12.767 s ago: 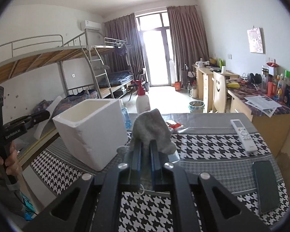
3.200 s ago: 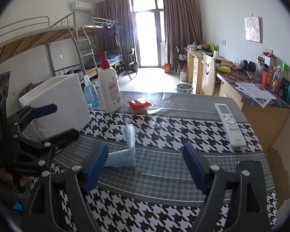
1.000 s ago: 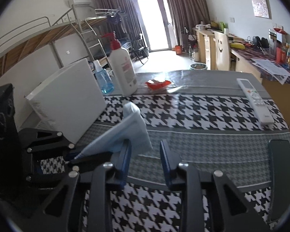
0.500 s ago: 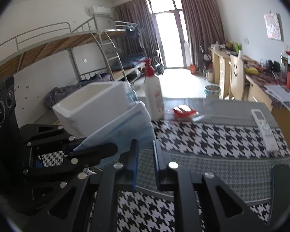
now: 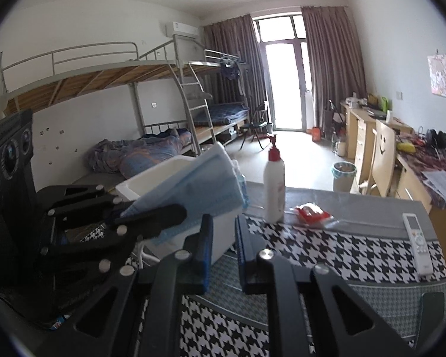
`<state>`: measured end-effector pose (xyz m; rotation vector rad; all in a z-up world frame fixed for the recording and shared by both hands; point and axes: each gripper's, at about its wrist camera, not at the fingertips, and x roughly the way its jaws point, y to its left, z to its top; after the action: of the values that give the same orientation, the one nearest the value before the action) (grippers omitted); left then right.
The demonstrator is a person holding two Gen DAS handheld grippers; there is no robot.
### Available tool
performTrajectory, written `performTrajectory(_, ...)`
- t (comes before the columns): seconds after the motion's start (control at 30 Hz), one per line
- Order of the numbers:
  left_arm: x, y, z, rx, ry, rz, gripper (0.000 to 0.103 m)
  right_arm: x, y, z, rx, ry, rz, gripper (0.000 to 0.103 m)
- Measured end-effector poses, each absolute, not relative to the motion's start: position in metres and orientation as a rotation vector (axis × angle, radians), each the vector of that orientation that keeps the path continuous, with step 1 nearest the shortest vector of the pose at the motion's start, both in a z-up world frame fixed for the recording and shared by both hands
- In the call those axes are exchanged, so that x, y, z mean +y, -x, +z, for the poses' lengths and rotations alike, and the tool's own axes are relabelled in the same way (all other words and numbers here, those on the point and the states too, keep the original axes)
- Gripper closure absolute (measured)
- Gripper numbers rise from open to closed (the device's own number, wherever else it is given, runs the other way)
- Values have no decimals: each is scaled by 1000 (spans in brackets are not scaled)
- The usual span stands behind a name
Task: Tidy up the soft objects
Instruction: 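Carry the blue face mask with the left tool over the foam box, then open the left tool to drop the face mask into the foam box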
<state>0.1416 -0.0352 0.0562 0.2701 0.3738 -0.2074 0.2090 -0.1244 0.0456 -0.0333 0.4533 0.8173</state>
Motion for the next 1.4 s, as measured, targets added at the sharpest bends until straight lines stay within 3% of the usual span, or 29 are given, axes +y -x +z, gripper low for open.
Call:
performTrajectory(0.53, 21, -150, 67, 357, -183, -27, 98, -92, -210, 48, 438, 68, 863, 85)
performTrajectory(1.2, 72, -195, 50, 494, -93, 105, 97, -72, -219, 42, 460, 86, 870, 85)
performTrajectory(1.33, 76, -201, 47, 518, -101, 108, 90, -67, -221, 40, 468, 87, 874, 85)
performTrajectory(1.4, 78, -203, 46, 520, -106, 117, 75, -65, -221, 39, 467, 92, 873, 85)
